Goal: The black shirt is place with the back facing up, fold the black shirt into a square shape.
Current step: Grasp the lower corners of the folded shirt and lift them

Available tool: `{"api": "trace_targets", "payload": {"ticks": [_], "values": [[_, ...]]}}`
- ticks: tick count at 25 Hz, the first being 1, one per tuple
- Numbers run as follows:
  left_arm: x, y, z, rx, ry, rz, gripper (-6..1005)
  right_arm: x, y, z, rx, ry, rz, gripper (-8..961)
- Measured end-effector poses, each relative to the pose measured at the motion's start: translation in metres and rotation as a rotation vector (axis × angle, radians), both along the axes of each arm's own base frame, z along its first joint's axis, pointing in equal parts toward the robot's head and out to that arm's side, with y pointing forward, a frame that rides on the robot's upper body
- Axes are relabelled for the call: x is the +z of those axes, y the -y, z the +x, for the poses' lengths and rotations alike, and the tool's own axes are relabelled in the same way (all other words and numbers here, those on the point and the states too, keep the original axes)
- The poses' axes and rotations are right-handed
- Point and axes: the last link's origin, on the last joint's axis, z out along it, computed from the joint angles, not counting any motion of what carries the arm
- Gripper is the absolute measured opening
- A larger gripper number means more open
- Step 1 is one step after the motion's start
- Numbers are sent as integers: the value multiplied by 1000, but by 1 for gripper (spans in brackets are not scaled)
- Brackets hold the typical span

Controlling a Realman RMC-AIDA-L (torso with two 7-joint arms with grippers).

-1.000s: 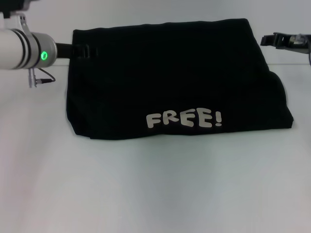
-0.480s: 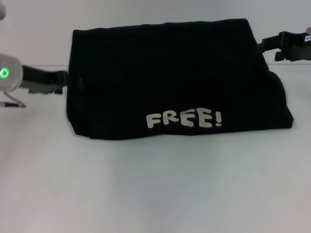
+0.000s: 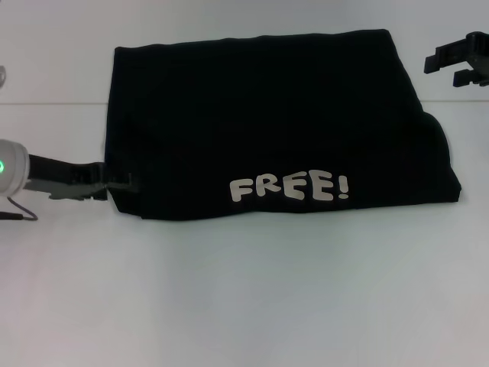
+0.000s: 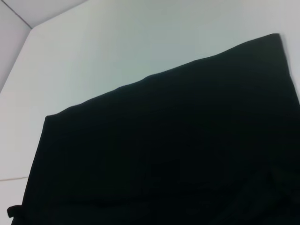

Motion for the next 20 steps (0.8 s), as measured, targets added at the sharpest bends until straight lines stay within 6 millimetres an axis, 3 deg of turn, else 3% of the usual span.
{"api": "trace_targets", "payload": {"ticks": [8, 20], "values": [[-19, -2, -6, -152, -7, 52, 719, 0, 0, 5, -8, 2, 10, 679], [-46, -6, -4, -160, -43, 48, 718, 1, 0, 5, -13, -6, 21, 670]]}}
